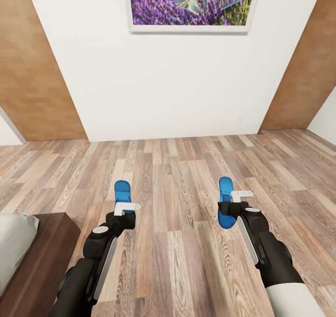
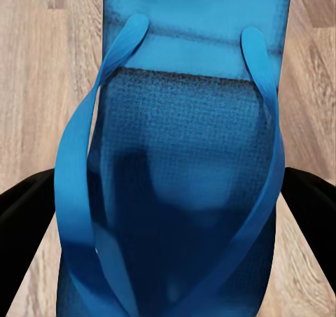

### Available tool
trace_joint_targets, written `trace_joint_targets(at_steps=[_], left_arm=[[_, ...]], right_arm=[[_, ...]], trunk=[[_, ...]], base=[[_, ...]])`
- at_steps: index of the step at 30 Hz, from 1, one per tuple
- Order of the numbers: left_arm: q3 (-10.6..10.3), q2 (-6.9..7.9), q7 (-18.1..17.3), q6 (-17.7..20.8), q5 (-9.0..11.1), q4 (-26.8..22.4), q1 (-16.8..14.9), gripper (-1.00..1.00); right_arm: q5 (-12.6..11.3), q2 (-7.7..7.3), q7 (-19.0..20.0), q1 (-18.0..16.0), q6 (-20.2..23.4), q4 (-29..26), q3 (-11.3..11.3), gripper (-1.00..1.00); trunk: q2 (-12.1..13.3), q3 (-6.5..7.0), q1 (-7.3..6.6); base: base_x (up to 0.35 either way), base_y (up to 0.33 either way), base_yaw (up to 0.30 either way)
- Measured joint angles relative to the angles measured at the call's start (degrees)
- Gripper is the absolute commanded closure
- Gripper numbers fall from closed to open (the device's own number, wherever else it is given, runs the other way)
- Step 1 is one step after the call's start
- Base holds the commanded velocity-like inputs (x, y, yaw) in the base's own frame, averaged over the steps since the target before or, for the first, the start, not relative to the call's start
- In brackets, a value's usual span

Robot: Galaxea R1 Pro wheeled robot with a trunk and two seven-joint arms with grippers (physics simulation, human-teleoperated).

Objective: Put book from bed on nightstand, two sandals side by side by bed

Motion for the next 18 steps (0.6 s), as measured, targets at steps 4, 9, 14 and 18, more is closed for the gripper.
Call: trace_joint_targets(at_steps=[4,9,14,18], left_arm=[[0.0,0.00,0.0,0.0,0.0,0.0,0.0,1.00],[0.0,0.00,-0.1,0.0,0.0,0.0,0.0,1.00],[0.0,0.00,-0.1,0.0,0.0,0.0,0.0,1.00],[0.0,0.00,-0.1,0.0,0.0,0.0,0.0,1.00]], right_arm=[[0.0,0.00,0.0,0.0,0.0,0.0,0.0,1.00],[0.0,0.00,0.0,0.0,0.0,-0.1,0.0,1.00],[0.0,0.00,0.0,0.0,0.0,-0.1,0.0,1.00],[0.0,0.00,0.0,0.0,0.0,-0.1,0.0,1.00]], trunk=[[1.6,0.72,-0.88],[3.6,1.62,-1.98],[5.6,2.51,-3.08],[7.2,3.23,-3.95]], base=[[0.000,0.000,0.000],[0.000,0.000,0.000],[0.000,0.000,0.000],[0.000,0.000,0.000]])
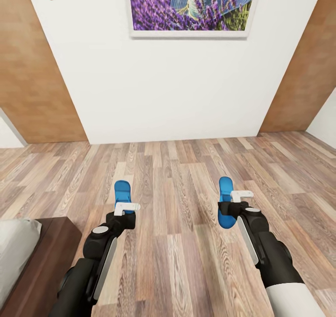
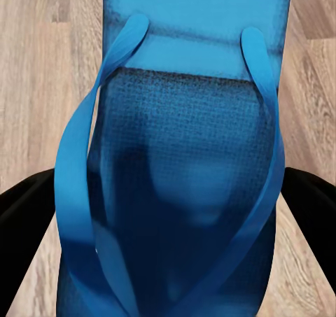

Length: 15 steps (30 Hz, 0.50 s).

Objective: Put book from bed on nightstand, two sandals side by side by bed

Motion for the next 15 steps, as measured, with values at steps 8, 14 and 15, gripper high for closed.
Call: trace_joint_targets(at_steps=[8,14,15], left_arm=[[0.0,0.00,0.0,0.0,0.0,0.0,0.0,1.00],[0.0,0.00,0.0,0.0,0.0,0.0,0.0,1.00],[0.0,0.00,0.0,0.0,0.0,0.0,0.0,1.00]], right_arm=[[0.0,0.00,0.0,0.0,0.0,0.0,0.0,1.00],[0.1,0.00,0.0,0.0,0.0,0.0,0.0,1.00],[0.1,0.00,0.0,0.0,0.0,0.0,0.0,1.00]], trunk=[[3.2,1.44,-1.76],[5.6,2.51,-3.08],[6.0,2.69,-3.30]], base=[[0.000,0.000,0.000],[0.000,0.000,0.000],[0.000,0.000,0.000]])
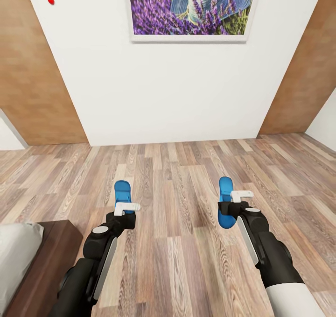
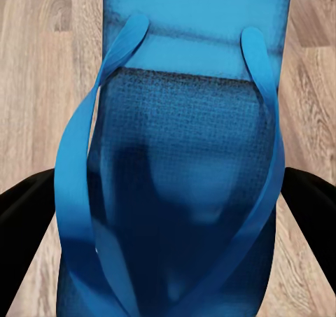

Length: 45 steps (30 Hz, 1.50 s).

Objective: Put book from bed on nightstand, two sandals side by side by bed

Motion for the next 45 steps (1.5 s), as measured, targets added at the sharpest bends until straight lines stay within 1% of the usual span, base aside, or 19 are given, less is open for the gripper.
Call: trace_joint_targets(at_steps=[21,25,28,34,45], left_arm=[[0.0,0.00,0.0,0.0,-0.1,-0.1,0.0,1.00],[0.0,0.07,-0.1,-0.1,0.0,-0.1,0.0,1.00],[-0.2,0.05,-0.1,-0.2,0.0,-0.1,0.0,1.00],[-1.0,0.03,0.1,-0.1,-0.1,0.0,0.0,1.00],[-1.2,0.02,0.2,-0.1,-0.1,0.0,0.0,1.00]], right_arm=[[0.1,0.00,0.0,0.0,0.0,0.3,0.0,1.00],[0.1,0.00,0.0,0.0,0.0,0.3,0.0,1.00],[0.1,0.00,0.0,0.0,0.0,0.3,0.0,1.00],[0.1,0.00,0.0,0.0,0.0,0.3,0.0,1.00],[0.1,0.00,0.0,0.0,0.0,0.3,0.0,1.00]], trunk=[[8.4,3.77,-4.61],[8.4,3.77,-4.62],[8.4,3.78,-4.64],[8.4,3.78,-4.65],[8.4,3.78,-4.65]], base=[[0.000,0.000,0.000],[0.028,0.000,0.000],[0.215,0.000,0.000],[0.317,0.000,0.000],[0.326,-0.044,0.013]])
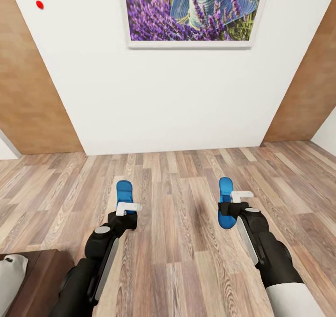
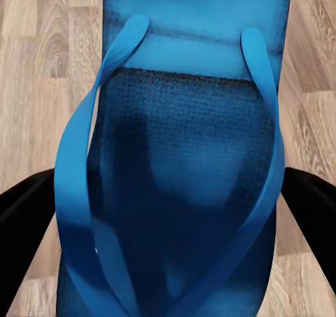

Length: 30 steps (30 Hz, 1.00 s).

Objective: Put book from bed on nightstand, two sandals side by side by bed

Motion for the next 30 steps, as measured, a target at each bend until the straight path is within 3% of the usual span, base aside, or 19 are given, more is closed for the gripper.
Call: trace_joint_targets(at_steps=[7,30], left_arm=[[-1.3,0.07,0.1,0.0,0.0,0.0,0.0,1.00],[-1.4,0.08,0.1,0.0,0.0,0.0,0.0,1.00]], right_arm=[[0.4,0.01,-0.2,0.0,0.0,0.3,0.1,1.00],[0.3,0.01,-0.3,0.0,0.0,0.4,0.0,1.00]], trunk=[[0.0,0.00,0.00],[0.0,0.00,0.00]], base=[[0.276,-0.185,0.224],[0.267,-0.200,0.273]])
